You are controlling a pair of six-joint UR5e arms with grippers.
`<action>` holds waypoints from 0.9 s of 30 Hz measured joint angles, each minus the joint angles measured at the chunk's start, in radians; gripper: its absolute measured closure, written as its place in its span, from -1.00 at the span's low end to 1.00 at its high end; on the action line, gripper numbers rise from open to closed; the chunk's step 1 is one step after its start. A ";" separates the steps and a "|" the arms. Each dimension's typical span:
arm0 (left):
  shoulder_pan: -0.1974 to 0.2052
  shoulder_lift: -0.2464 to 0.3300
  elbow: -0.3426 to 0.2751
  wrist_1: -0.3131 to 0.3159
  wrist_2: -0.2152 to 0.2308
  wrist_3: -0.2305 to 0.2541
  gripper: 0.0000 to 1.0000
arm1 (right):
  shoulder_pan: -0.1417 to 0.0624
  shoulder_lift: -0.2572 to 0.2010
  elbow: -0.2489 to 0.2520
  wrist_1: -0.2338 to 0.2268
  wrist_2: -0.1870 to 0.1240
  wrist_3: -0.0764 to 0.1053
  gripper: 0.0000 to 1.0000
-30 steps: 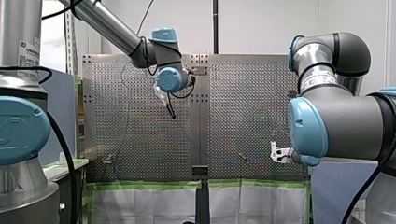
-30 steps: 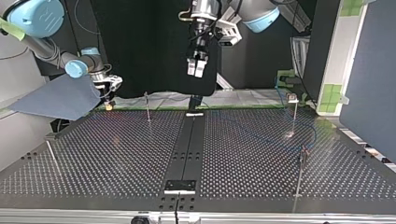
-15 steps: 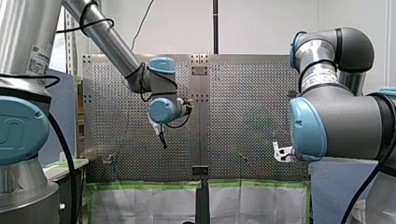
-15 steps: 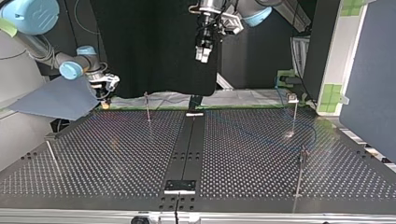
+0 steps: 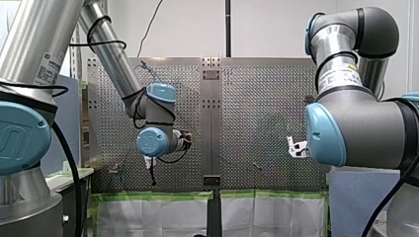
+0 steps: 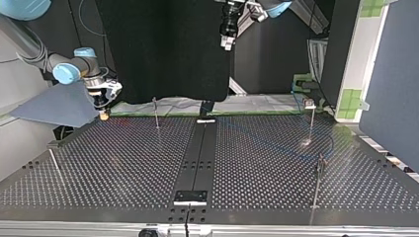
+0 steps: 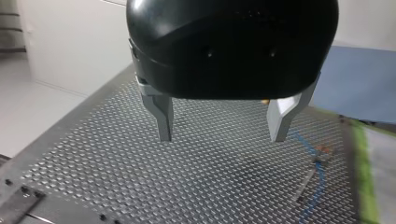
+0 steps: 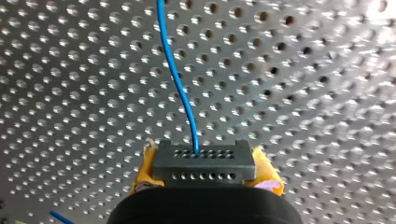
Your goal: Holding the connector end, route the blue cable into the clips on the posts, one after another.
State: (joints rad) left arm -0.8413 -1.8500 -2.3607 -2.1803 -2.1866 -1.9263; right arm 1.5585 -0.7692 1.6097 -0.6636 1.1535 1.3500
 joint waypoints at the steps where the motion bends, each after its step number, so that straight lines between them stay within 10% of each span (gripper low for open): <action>1: 0.000 0.000 -0.010 0.000 0.000 0.001 -1.00 | 0.002 -0.009 0.003 -0.001 0.001 0.002 1.00; 12: 0.004 0.000 -0.062 0.028 0.004 0.003 -1.00 | 0.017 -0.109 0.012 -0.021 -0.001 0.027 1.00; 27: 0.005 0.000 -0.063 0.031 0.005 0.003 -1.00 | 0.018 -0.117 0.013 -0.024 -0.001 0.028 1.00</action>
State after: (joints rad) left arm -0.8364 -1.8504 -2.4233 -2.1493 -2.1820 -1.9235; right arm 1.5762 -0.8864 1.6224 -0.6873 1.1521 1.3778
